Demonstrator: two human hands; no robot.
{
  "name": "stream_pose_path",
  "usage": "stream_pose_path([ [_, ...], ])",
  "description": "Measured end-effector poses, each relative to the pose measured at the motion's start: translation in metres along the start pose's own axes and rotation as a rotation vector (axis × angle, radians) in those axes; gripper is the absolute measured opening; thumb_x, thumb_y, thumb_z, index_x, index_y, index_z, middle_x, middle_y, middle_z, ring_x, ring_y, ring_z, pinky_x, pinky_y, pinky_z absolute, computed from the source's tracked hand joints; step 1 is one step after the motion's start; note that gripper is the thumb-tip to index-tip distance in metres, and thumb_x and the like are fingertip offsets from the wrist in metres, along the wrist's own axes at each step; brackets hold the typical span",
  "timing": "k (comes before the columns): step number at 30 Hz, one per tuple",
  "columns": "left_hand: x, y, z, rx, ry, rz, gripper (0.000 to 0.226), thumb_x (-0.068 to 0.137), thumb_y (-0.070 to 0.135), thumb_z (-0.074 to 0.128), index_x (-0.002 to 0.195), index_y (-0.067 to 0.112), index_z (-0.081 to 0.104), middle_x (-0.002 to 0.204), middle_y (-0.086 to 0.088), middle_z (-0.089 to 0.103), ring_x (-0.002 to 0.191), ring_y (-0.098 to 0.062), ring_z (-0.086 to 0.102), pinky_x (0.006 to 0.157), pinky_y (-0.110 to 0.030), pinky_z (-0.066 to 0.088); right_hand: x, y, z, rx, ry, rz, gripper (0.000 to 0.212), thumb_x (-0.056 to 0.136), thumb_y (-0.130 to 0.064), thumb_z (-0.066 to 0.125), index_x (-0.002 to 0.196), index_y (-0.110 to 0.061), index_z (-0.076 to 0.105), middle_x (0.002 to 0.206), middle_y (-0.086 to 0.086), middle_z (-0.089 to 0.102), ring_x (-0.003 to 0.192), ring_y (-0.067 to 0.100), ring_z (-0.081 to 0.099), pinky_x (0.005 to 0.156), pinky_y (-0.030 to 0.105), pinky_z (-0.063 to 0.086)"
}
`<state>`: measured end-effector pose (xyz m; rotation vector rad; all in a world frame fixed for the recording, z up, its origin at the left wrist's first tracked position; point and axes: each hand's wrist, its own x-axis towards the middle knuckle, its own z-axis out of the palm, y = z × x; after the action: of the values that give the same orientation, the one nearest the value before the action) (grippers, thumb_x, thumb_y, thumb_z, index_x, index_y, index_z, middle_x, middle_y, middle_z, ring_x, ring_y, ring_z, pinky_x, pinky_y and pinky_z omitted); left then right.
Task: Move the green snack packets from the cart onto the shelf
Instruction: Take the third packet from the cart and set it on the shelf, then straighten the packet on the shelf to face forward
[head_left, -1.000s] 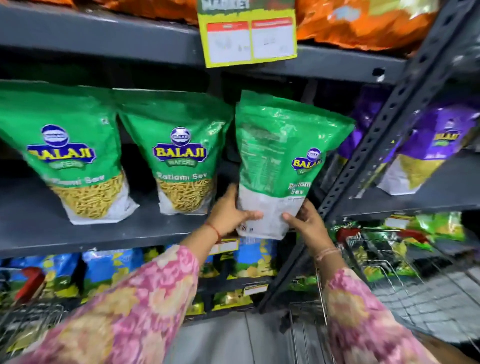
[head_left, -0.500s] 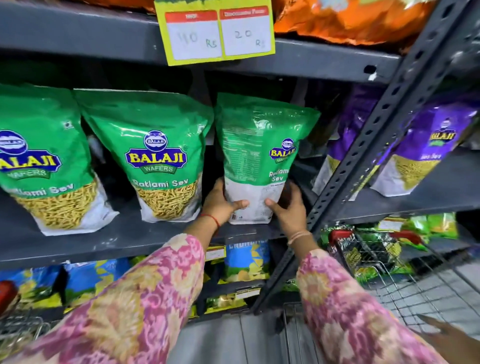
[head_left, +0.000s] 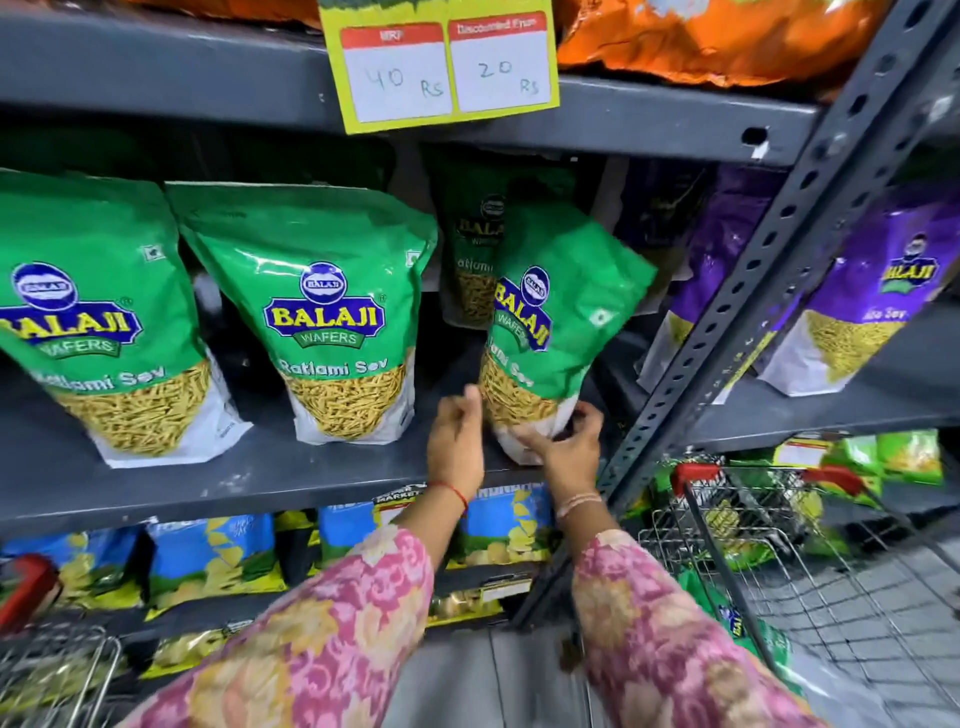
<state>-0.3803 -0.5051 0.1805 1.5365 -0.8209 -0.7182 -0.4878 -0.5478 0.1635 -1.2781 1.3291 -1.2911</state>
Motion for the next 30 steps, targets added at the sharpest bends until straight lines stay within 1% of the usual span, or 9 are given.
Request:
stream_pose_path([
  [2, 0.015, 0.000, -0.002, -0.076, -0.119, -0.149, 0.053, 0.096, 0.041, 0.024, 0.132, 0.004, 0.037, 0.145, -0.017, 0.037, 0.133, -0.024, 0.033, 0.105, -0.027, 0.024, 0.015, 0.000, -0.017, 0.072, -0.174, 0.066, 0.063, 0.062, 0.018, 0.070, 0.115, 0.002, 0.040, 0.109, 0.010, 0.054, 0.096, 0.020, 0.052, 0.079, 0.024, 0.048],
  [4, 0.026, 0.001, -0.005, -0.133, -0.224, -0.253, 0.060, 0.094, 0.048, 0.015, 0.141, 0.010, 0.022, 0.154, -0.008, 0.020, 0.140, -0.021, 0.020, 0.117, -0.035, 0.014, 0.030, -0.002, -0.031, 0.050, -0.296, 0.108, 0.061, 0.064, 0.022, 0.064, 0.119, 0.006, 0.043, 0.114, 0.015, 0.054, 0.101, 0.022, 0.051, 0.088, 0.034, 0.048],
  [6, 0.030, 0.000, -0.007, -0.170, -0.317, -0.364, 0.070, 0.089, 0.059, 0.009, 0.141, 0.013, 0.020, 0.154, -0.006, 0.019, 0.141, -0.023, 0.020, 0.117, -0.036, 0.018, 0.039, -0.005, -0.038, -0.007, -0.360, 0.124, 0.054, 0.067, 0.020, 0.063, 0.117, 0.005, 0.048, 0.111, 0.013, 0.056, 0.098, 0.020, 0.053, 0.081, 0.023, 0.052],
  [9, 0.025, -0.002, -0.007, -0.189, -0.376, -0.377, 0.076, 0.086, 0.064, 0.008, 0.141, 0.014, 0.021, 0.154, -0.007, 0.020, 0.140, -0.023, 0.022, 0.112, -0.033, 0.023, 0.043, -0.004, -0.036, -0.035, -0.391, 0.141, 0.038, 0.076, 0.014, 0.059, 0.110, -0.001, 0.051, 0.103, 0.010, 0.059, 0.088, 0.013, 0.059, 0.074, 0.028, 0.048],
  [18, 0.016, -0.014, -0.010, -0.254, -0.346, -0.395, 0.071, 0.089, 0.061, 0.016, 0.138, 0.011, 0.029, 0.151, -0.011, 0.026, 0.138, -0.026, 0.026, 0.107, -0.031, 0.028, 0.033, 0.013, -0.024, -0.162, -0.271, 0.115, 0.044, 0.090, 0.001, 0.047, 0.133, -0.004, 0.037, 0.142, 0.015, 0.040, 0.126, 0.023, 0.040, 0.107, 0.035, 0.030],
  [21, 0.004, -0.023, -0.026, -0.144, -0.110, -0.237, 0.064, 0.089, 0.058, 0.025, 0.128, 0.012, 0.047, 0.138, -0.015, 0.047, 0.127, -0.029, 0.044, 0.106, -0.037, 0.032, -0.002, 0.018, -0.012, -0.281, -0.024, 0.067, 0.052, 0.093, -0.013, 0.047, 0.138, -0.004, 0.025, 0.150, 0.015, 0.025, 0.137, 0.026, 0.024, 0.112, 0.036, 0.020],
  [24, -0.026, -0.035, -0.066, -0.037, 0.204, -0.009, 0.061, 0.087, 0.058, 0.030, 0.103, 0.008, 0.062, 0.109, -0.018, 0.065, 0.103, -0.030, 0.058, 0.094, -0.041, 0.044, -0.070, 0.031, 0.014, -0.404, 0.059, -0.160, 0.051, 0.091, -0.022, 0.051, 0.133, -0.001, 0.033, 0.149, 0.018, 0.026, 0.139, 0.028, 0.022, 0.113, 0.037, 0.019],
  [27, -0.033, -0.046, -0.124, 0.165, 0.499, 0.156, 0.056, 0.083, 0.047, 0.029, 0.097, 0.000, 0.058, 0.099, -0.026, 0.058, 0.095, -0.036, 0.054, 0.084, -0.036, 0.037, -0.139, 0.025, 0.055, -0.398, -0.157, -0.350, 0.055, 0.091, -0.040, 0.041, 0.132, -0.003, 0.038, 0.148, 0.014, 0.028, 0.138, 0.025, 0.022, 0.114, 0.034, 0.018],
  [30, -0.015, -0.041, -0.186, 0.182, 0.727, 0.093, 0.055, 0.086, 0.037, 0.036, 0.118, -0.005, 0.048, 0.125, -0.031, 0.045, 0.117, -0.040, 0.044, 0.094, -0.034, 0.028, -0.171, -0.002, 0.111, -0.399, -0.504, -0.446, 0.053, 0.093, -0.034, 0.039, 0.139, -0.014, 0.022, 0.151, 0.005, 0.013, 0.139, 0.012, 0.011, 0.114, 0.025, 0.010],
])
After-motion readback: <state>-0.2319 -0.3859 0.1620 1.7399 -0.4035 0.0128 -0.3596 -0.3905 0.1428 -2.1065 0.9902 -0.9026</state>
